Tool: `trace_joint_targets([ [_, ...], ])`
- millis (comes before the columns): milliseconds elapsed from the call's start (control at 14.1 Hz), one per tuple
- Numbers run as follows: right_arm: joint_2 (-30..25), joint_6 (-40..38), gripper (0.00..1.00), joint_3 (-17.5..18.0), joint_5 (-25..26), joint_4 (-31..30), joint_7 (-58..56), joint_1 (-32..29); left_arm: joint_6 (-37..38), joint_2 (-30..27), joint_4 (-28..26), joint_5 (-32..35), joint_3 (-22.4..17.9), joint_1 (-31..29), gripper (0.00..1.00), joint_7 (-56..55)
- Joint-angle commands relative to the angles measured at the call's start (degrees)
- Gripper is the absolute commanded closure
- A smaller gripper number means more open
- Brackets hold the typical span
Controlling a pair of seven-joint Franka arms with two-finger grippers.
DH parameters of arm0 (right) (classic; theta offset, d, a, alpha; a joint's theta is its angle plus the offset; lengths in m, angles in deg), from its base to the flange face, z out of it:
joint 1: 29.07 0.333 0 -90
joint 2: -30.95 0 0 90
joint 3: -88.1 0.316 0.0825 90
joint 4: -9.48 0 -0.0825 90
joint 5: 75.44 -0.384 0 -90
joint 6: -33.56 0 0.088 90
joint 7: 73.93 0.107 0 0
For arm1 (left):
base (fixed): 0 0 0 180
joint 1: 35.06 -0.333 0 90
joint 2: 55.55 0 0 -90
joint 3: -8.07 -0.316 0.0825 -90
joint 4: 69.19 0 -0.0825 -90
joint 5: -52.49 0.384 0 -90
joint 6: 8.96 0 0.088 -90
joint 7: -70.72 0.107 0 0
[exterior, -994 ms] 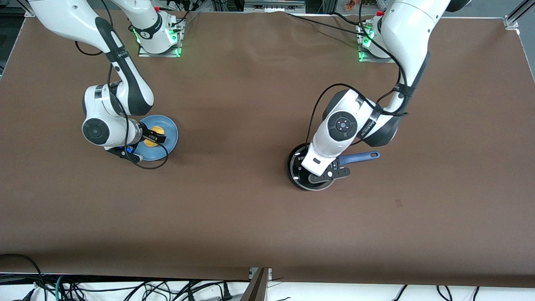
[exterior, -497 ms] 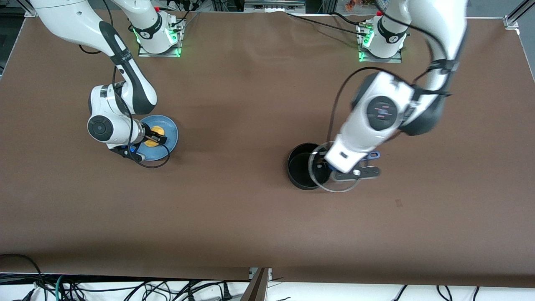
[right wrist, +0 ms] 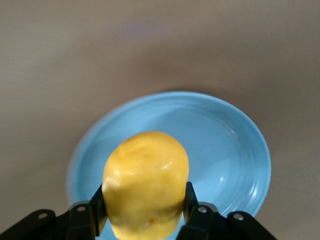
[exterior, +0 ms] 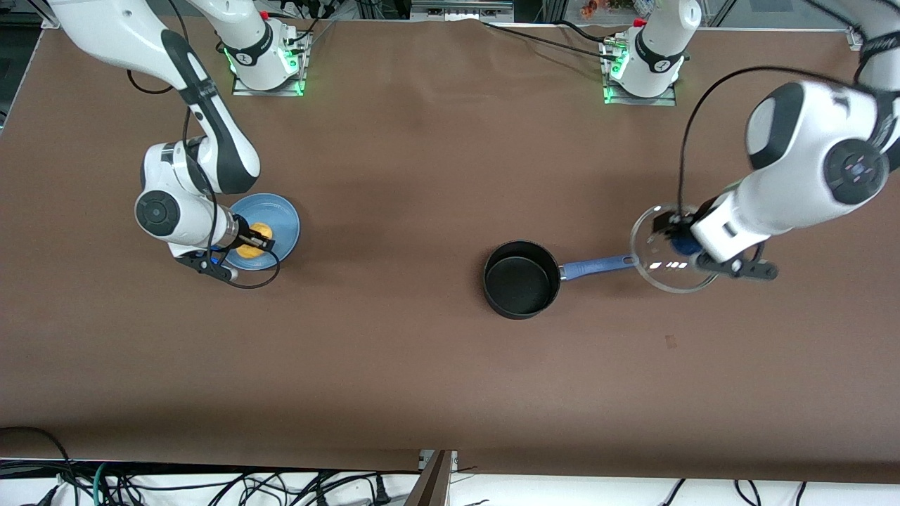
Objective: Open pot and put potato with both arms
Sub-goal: 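Lift the lid with the left gripper while the right gripper lifts the potato, then set the lid down with the left gripper while the right gripper carries the potato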
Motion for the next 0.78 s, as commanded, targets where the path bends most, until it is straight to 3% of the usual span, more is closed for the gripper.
trace_joint_targets([
  [0,-1.9,-7.2,0.73,5.0,0.1,7.9,0.8,0.1,-5.0,-7.2,-12.6,-1.4,0.7,-6.4,1.0,10.4],
  [213,-1.3,-8.4,0.72,9.9,-0.3,14.4,4.3,1.9,-21.8,-4.3,-21.1,-0.5,0.5,-11.1,1.0,19.4],
  [355,1.7,-8.3,0.72,12.3,-1.7,21.1,10.5,5.2,-24.2,3.4,-17.0,0.1,0.2,-13.5,1.0,22.5],
  [497,5.8,-8.2,0.71,12.4,-3.1,27.7,15.8,10.4,-25.9,10.9,-11.0,4.3,0.1,-14.2,1.0,23.3],
  [710,11.3,-4.6,0.72,12.4,-3.0,33.7,23.9,17.2,-25.4,18.2,-2.5,4.9,0.1,-14.3,1.0,22.7],
])
